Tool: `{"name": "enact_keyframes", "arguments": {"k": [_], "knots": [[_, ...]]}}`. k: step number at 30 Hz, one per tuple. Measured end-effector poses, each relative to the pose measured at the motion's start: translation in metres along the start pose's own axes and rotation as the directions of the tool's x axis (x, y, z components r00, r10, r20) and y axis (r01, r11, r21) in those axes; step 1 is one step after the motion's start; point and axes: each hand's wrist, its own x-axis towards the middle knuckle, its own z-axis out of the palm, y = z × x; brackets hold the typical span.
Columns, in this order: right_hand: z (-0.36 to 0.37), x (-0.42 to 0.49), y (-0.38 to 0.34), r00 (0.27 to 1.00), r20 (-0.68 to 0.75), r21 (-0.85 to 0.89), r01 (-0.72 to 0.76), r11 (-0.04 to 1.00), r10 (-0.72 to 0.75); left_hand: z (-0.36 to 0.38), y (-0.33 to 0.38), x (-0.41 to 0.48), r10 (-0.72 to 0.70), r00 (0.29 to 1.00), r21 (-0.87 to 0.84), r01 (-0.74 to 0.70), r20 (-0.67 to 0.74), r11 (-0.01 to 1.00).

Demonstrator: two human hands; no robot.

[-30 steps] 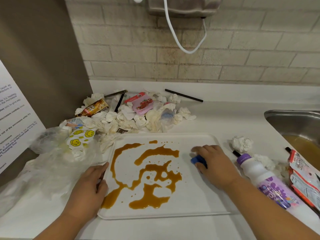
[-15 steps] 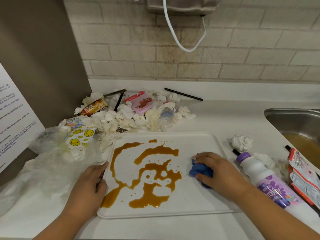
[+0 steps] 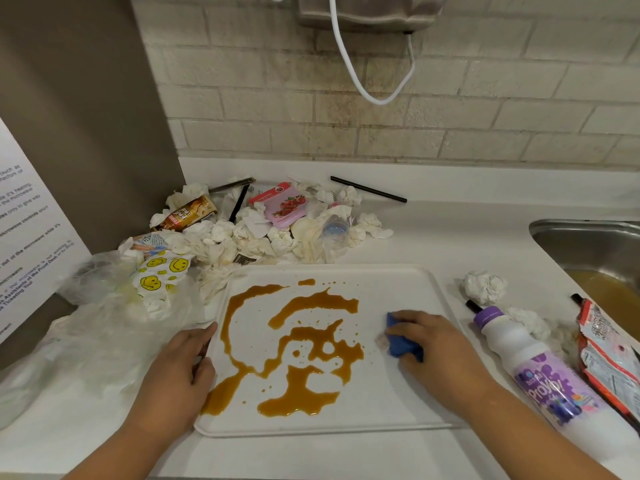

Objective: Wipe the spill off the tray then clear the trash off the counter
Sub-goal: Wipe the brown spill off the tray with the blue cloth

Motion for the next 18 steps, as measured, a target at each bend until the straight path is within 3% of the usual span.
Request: {"name": "enact_keyframes", "arguments": {"k": [2,4,8,13,18], "knots": [[-0.001,-0.004,-0.008,0.984,0.138,0.019,0.109,0.994,-0.111,0.000,0.000,0.000,-0.001,1.000,-0.005,0.001,-0.001,1.000],[-0.007,-0.002,-0.006,0.968,0.217,0.040,0.120,0.992,-0.126,0.000,0.001,0.000,-0.002,1.000,-0.008,0.002,-0.002,1.000],[-0.004,0.003,-0.007,0.993,0.105,-0.011,0.064,0.998,-0.063,0.001,-0.001,0.000,-0.005,1.000,-0.002,0.005,0.003,1.000],[0.001,-0.006,-0.019,0.951,0.211,0.098,0.208,0.973,-0.225,0.000,-0.001,0.000,-0.003,1.000,-0.005,0.004,0.005,1.000],[0.005,0.006,-0.018,0.987,0.109,0.033,0.112,0.993,-0.115,0.000,-0.001,0.001,-0.007,1.000,-0.009,0.007,0.003,1.000]]}}
